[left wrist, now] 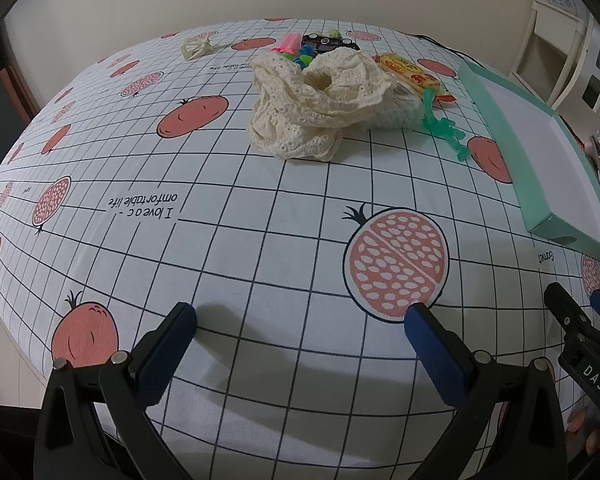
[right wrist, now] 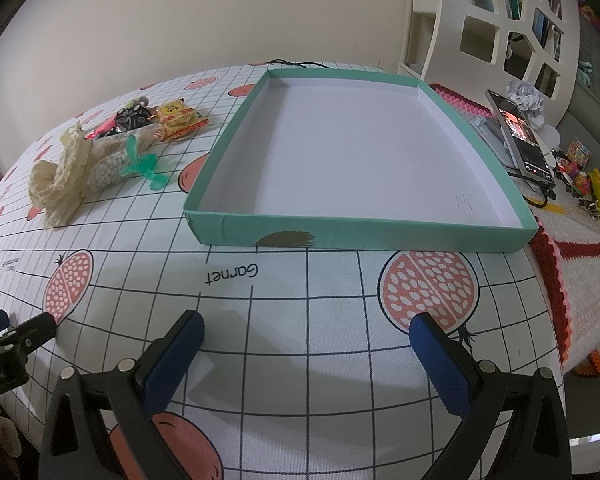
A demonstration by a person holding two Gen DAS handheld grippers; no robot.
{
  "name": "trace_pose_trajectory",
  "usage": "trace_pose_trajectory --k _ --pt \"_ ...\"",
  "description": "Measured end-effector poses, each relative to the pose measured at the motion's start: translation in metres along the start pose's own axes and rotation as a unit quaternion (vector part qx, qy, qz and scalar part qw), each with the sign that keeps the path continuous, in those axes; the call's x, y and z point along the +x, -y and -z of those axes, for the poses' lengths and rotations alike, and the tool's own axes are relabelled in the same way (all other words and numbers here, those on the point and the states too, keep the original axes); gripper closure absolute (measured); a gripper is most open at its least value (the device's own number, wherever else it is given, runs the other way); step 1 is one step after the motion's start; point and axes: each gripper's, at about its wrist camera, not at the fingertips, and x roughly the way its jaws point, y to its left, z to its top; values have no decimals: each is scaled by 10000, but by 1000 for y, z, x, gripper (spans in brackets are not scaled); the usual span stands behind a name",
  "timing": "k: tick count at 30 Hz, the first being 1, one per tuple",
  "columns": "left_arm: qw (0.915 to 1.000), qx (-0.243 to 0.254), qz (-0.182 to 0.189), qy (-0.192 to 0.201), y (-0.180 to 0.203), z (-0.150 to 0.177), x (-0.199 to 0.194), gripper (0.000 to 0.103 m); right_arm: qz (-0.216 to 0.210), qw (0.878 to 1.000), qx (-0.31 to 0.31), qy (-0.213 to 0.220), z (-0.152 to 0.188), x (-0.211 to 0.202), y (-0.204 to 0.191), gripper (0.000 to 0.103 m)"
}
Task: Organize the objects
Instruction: 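Move both tools toward the pile of items on the sheet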
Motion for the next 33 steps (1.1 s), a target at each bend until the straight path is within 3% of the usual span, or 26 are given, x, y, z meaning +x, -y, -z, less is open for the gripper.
trace_pose_trajectory --k 17,21,27,33 --pt "10000 21 3 -18 1 2 0 0 -11 10000 -17 -14 -6 1 1 0" --pt "9997 -81 185 -131 -2 -5 -1 0 -14 9998 -96 -156 -11 1 -2 0" --pt "9971 -590 412 259 -17 -33 -22 0 -443 9974 -246 507 -44 -32 -19 0" --pt "9963 -574 468 437 -14 -82 -40 0 -883 9912 -429 886 -93 -59 -45 0"
